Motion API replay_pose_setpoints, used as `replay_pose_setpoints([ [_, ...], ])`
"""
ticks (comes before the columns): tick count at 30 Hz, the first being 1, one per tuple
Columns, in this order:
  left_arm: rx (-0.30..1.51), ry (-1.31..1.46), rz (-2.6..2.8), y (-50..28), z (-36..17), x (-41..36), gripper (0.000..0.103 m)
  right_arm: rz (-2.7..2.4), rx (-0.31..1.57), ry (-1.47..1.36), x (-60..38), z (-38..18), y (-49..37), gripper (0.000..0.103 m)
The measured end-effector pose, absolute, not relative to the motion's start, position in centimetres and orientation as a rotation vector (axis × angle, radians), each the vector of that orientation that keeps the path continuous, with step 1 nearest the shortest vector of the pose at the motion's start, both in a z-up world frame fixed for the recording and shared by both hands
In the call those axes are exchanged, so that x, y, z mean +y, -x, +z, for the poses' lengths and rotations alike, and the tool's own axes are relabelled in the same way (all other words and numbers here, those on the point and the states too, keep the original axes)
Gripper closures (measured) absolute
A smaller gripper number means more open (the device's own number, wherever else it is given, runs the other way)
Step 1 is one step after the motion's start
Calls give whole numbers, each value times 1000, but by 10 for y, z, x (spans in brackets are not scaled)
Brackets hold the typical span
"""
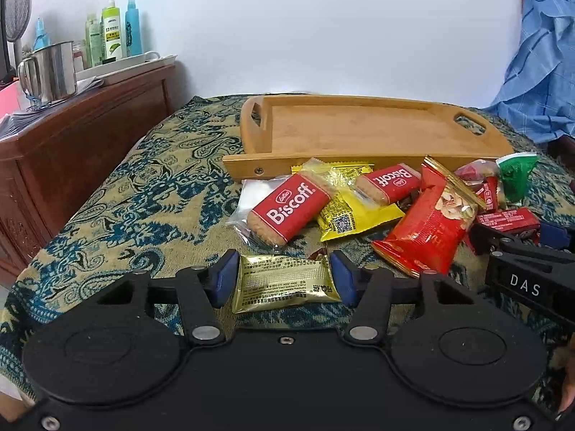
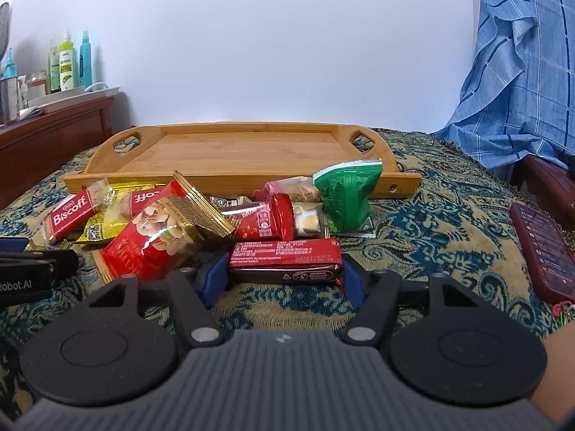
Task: Organize snacks
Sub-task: 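Carry the gold packet and red bar onto the wooden tray with both tools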
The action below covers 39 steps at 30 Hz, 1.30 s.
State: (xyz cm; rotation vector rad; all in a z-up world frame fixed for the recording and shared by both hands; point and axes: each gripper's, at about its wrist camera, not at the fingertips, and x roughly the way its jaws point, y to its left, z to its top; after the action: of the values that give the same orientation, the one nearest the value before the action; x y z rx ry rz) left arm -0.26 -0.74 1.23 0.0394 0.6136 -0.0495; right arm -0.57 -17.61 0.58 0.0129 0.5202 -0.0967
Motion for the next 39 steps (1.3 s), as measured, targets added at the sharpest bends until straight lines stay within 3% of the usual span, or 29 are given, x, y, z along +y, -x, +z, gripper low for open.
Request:
replay_pose_setpoints([
  [12, 528, -10, -76, 3, 62, -17, 51, -87, 450, -60, -188, 38, 15, 36],
  [21, 534, -31, -106, -52, 90, -45, 51, -39, 459, -78, -207, 72, -43, 36],
  [39, 677, -7, -89, -161, 72, -79, 51, -30, 561, -85, -237, 67, -130, 36],
])
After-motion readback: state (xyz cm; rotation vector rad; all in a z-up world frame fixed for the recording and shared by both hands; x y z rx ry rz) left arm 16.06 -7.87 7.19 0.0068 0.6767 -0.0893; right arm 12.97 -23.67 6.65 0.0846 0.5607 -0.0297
